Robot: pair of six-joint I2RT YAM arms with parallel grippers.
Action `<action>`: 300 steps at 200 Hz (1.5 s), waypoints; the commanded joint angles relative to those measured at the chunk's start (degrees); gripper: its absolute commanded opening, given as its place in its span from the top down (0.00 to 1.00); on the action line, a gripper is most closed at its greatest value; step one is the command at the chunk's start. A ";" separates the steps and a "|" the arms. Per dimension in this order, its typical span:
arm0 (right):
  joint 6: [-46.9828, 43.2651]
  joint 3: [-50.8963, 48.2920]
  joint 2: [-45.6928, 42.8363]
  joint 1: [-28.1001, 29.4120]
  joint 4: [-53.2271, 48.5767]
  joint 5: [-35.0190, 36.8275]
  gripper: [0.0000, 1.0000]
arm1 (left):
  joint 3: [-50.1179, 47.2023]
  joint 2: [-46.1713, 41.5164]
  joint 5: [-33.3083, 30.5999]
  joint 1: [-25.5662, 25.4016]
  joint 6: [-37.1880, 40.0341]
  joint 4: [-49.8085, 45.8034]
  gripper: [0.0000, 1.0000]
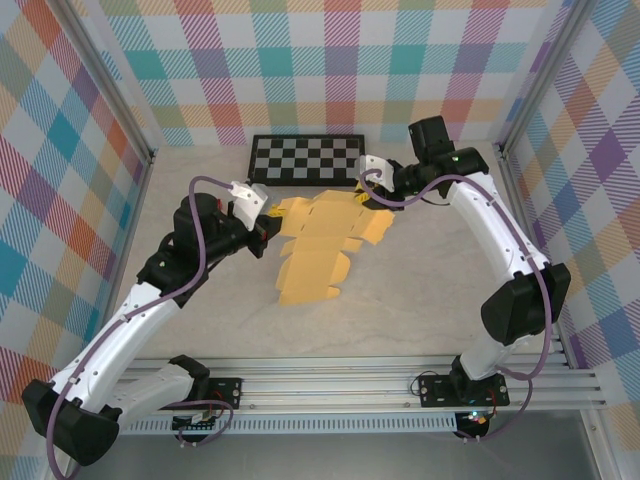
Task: Fold the paper box
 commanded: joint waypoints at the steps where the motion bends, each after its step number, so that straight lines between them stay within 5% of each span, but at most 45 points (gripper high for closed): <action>1: -0.33 -0.14 0.66 -0.11 -2.31 -4.15 0.79 | -0.75 -0.96 -0.19 -1.06 -0.71 3.51 1.00; 30: -0.60 0.03 1.00 0.03 -3.95 -3.76 0.83 | -1.00 -1.14 -1.08 -1.15 -1.29 4.38 1.00; 62: -1.04 0.27 0.57 0.11 -4.69 -2.64 1.00 | 0.35 -0.56 -4.47 -1.24 -1.77 2.76 0.99; 84: -0.45 1.15 -0.08 0.20 -5.45 0.90 1.00 | 2.57 -1.05 -16.85 -1.25 -6.81 0.98 0.75; 112: 3.67 2.25 -0.98 0.36 -8.29 5.46 1.00 | 3.28 -3.85 -30.89 -1.15 -18.95 1.87 0.70; 160: 8.73 -3.58 -5.21 2.68 -2.46 20.67 1.00 | 21.14 7.73 -22.65 -1.19 -37.96 -17.40 0.61; 198: 10.13 -6.23 -9.00 3.25 -1.46 22.39 1.00 | 30.09 16.12 -14.73 -1.56 -45.34 -21.78 0.62; 300: 6.97 -16.76 -16.73 5.36 6.10 25.74 1.00 | 42.48 28.09 -22.50 -10.79 -51.48 -28.14 0.55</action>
